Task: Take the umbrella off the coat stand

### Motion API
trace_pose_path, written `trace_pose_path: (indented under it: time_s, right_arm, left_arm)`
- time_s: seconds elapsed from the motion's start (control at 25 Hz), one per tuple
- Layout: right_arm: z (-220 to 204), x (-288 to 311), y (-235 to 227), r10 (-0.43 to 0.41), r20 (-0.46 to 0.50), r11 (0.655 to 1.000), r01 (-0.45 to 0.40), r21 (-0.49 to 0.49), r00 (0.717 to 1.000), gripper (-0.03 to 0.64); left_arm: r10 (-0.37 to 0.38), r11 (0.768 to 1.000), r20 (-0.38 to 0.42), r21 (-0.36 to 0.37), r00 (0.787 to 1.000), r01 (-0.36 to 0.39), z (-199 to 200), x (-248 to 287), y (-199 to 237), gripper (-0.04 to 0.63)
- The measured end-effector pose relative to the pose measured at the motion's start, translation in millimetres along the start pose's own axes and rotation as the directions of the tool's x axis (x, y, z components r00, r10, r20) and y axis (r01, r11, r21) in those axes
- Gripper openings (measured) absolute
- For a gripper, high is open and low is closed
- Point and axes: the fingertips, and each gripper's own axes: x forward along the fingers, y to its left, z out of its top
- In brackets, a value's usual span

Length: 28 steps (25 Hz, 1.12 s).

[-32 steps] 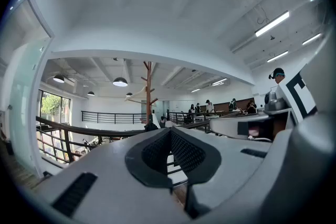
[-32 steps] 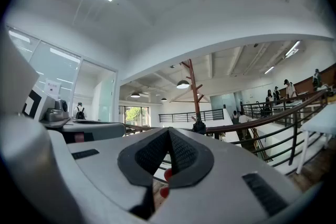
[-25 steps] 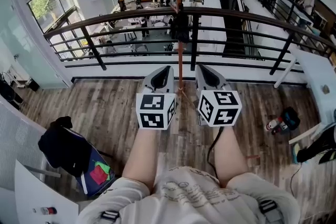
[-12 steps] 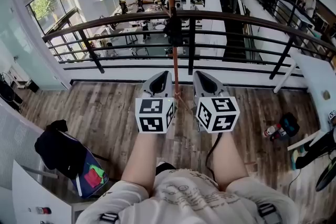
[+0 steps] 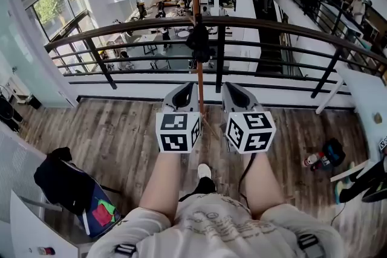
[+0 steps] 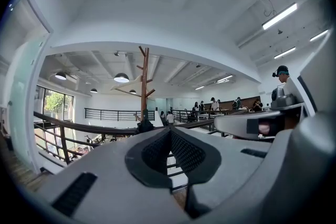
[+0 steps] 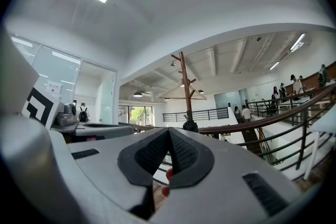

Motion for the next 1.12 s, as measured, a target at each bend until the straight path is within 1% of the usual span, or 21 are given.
trace_pose_path:
  time_s: [0.16,0.36,0.52,0.72,0.92,1.0,1.12]
  right_arm:
    - [9.2,35.2,-18.6,-0.012,0.008,0.999,0.013,-0.041,1.0,-0.009]
    - [5.2,92.7,-40.4,-0.013,0.013,0.998,0.014,-0.058,1.0,-0.009]
    - [7.6,143.2,-61.7,-0.017,0.007,0.997,0.018,-0.079,1.0,-0.009]
    - [12.8,206.3,-81.3,0.002,0.005,0.997,-0.002,-0.079,1.0,-0.009]
    - [27.1,267.8,-98.0,0.021,0.02,0.996,-0.019,-0.088,1.0,-0.009]
    - [29.5,286.0,-105.4,0.024,0.027,0.996,-0.021,-0.087,0.999,-0.009]
    - [31.5,301.6,-119.5,0.028,0.039,0.997,-0.025,-0.072,0.999,-0.009]
  left_arm:
    - [-0.004,1.0,0.0,-0.017,1.0,0.004,3.2,41.4,16.1,-0.003]
    - [0.0,1.0,0.004,-0.001,1.0,0.0,-4.4,98.2,43.9,-0.003]
    - [0.005,1.0,0.009,0.0,1.0,-0.005,1.3,144.2,67.5,-0.003]
    - [0.014,1.0,0.025,0.002,1.0,-0.014,15.6,196.9,100.0,-0.003]
    - [0.02,1.0,0.047,0.009,0.999,-0.02,31.5,248.4,130.4,-0.003]
    - [0.016,1.0,0.051,0.01,0.999,-0.017,33.6,267.1,138.3,-0.003]
    - [0.006,1.0,0.051,0.012,0.999,-0.007,35.7,291.2,139.4,-0.003]
